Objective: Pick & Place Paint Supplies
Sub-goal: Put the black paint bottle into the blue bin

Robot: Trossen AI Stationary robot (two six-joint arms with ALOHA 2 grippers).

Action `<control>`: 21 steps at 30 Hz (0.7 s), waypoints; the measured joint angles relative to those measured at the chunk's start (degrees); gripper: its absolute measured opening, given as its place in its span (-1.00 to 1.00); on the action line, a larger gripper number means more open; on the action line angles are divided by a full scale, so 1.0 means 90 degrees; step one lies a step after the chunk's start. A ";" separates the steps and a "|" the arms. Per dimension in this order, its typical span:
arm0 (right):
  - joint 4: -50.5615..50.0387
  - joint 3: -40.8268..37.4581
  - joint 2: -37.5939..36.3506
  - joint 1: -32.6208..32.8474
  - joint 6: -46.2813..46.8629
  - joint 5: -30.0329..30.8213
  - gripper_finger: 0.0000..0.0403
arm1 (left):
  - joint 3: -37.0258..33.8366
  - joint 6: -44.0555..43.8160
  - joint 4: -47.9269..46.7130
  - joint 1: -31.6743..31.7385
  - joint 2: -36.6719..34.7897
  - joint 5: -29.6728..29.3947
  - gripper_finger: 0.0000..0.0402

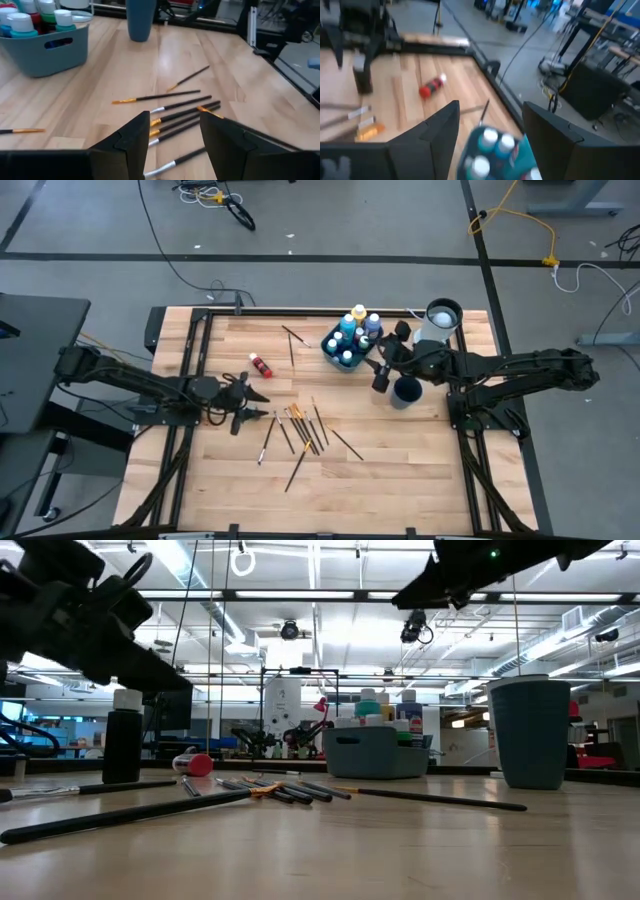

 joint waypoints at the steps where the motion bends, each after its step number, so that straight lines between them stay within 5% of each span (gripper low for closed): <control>1: 0.0121 0.0000 0.0000 0.0000 0.0005 -0.0002 0.09 | -0.0082 0.0041 0.0047 -0.0028 -0.0016 -0.0003 -0.09; 7: 0.0715 0.0000 0.0000 -0.0002 -0.0153 0.0007 0.09 | -0.0187 -0.0035 -0.0300 -0.0120 -0.0013 -0.0590 -0.09; 21: 0.0980 0.0000 0.0000 -0.0002 -0.0143 -0.0180 0.09 | -0.0192 -0.1211 -0.0758 -0.0120 -0.0013 -0.0743 -0.09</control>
